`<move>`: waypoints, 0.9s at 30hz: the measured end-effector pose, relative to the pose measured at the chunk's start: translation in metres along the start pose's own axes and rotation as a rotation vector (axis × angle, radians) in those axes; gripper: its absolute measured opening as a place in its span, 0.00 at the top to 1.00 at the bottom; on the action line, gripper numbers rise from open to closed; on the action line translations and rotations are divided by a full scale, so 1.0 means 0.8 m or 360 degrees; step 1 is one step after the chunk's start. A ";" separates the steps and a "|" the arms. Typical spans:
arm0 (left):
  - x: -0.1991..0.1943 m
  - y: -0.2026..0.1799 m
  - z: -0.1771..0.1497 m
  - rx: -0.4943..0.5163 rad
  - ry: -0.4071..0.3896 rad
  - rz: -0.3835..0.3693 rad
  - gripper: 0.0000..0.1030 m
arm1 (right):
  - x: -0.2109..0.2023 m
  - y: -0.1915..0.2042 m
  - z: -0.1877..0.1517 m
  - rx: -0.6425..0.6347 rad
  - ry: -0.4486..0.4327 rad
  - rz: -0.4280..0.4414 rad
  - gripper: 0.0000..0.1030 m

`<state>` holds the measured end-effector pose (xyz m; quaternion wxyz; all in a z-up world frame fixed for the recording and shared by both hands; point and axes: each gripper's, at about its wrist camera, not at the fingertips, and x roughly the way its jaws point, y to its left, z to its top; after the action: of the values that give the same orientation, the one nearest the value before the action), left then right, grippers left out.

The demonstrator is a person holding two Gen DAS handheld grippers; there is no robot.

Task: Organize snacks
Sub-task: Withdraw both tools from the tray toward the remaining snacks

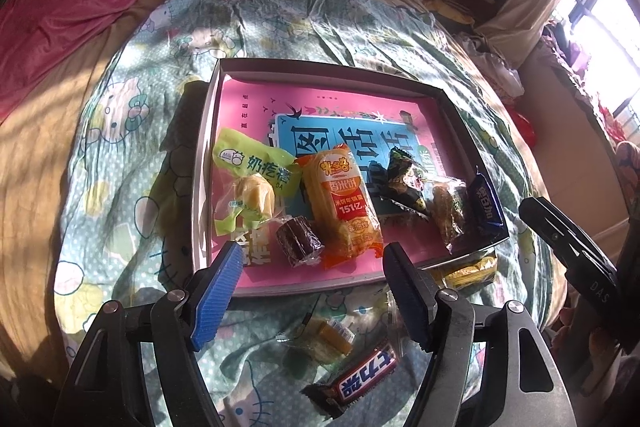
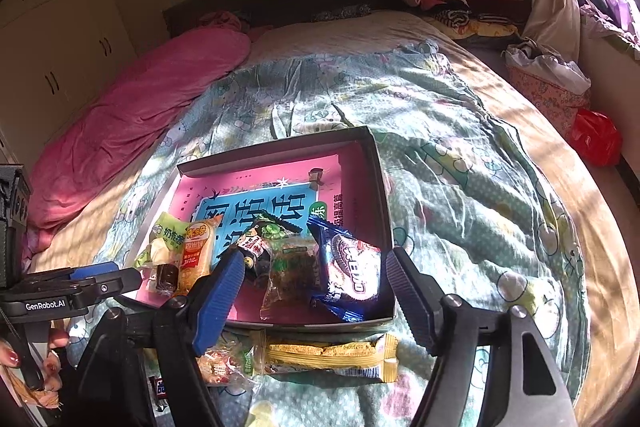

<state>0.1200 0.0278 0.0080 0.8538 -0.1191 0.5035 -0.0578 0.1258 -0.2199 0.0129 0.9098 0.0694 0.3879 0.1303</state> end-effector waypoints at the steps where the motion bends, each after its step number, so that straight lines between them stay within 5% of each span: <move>1: -0.001 0.000 0.000 0.0003 -0.0003 0.0001 0.28 | -0.002 0.001 0.000 -0.0002 -0.0006 -0.0001 0.28; 27: -0.038 -0.008 -0.017 0.0070 -0.0073 0.0039 0.28 | -0.037 0.024 -0.005 -0.0054 -0.0063 0.0049 0.24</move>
<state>0.0935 0.0266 0.0294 0.8682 -0.0953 0.4838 -0.0557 0.0995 -0.2100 0.0352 0.9162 0.0624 0.3666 0.1494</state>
